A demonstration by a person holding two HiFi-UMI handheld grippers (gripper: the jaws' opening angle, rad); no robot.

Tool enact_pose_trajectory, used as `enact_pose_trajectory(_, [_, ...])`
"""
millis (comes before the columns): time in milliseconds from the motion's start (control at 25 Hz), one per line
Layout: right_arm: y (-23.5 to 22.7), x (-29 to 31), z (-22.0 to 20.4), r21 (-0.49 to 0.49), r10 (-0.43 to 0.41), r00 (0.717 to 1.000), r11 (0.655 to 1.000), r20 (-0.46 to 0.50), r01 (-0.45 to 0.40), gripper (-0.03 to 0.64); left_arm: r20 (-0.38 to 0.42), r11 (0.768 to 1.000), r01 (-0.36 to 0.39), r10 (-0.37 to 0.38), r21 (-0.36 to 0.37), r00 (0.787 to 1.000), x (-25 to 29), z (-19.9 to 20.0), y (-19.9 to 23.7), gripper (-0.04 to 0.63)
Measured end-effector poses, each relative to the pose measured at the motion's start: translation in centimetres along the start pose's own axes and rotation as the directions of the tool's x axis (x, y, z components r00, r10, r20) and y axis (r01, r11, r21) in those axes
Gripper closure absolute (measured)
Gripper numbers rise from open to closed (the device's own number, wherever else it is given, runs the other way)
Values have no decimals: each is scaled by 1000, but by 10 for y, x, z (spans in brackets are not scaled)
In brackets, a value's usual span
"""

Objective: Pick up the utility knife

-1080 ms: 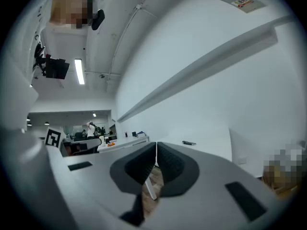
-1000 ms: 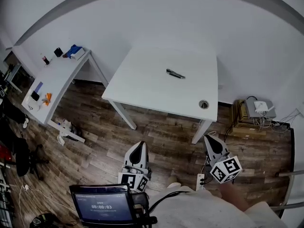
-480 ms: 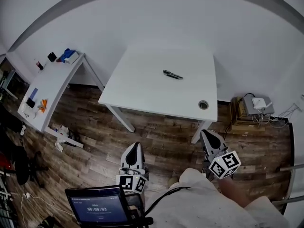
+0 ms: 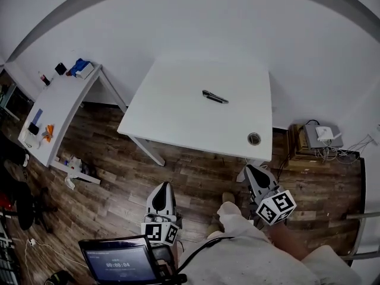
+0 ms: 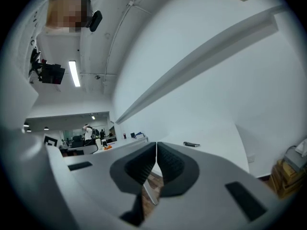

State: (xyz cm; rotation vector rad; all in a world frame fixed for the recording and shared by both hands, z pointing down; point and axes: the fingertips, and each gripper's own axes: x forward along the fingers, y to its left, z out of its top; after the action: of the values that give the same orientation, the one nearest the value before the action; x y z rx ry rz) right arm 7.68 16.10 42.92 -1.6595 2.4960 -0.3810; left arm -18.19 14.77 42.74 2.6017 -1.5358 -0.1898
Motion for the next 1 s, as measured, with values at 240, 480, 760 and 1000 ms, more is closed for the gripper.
enact_pose_trajectory(240, [-37, 44, 10, -11, 7, 1000, 1000, -20, -8, 609, -11, 1000, -12, 12, -7, 1000, 49, -2, 7, 588])
enact_pose_trajectory(480, [-76, 90, 25, -30, 46, 998, 998, -38, -47, 609, 32, 1000, -13, 12, 3, 999, 116, 0, 4, 588])
enact_pose_trajectory(760, [-110, 129, 38, -41, 104, 993, 993, -63, -107, 609, 14, 1000, 5, -5, 1, 1000, 185, 4, -9, 588])
enact_pose_trajectory(1000, [-138, 141, 27, 4, 118, 988, 993, -102, -118, 609, 5, 1000, 6, -6, 0, 1000, 211, 7, -23, 588])
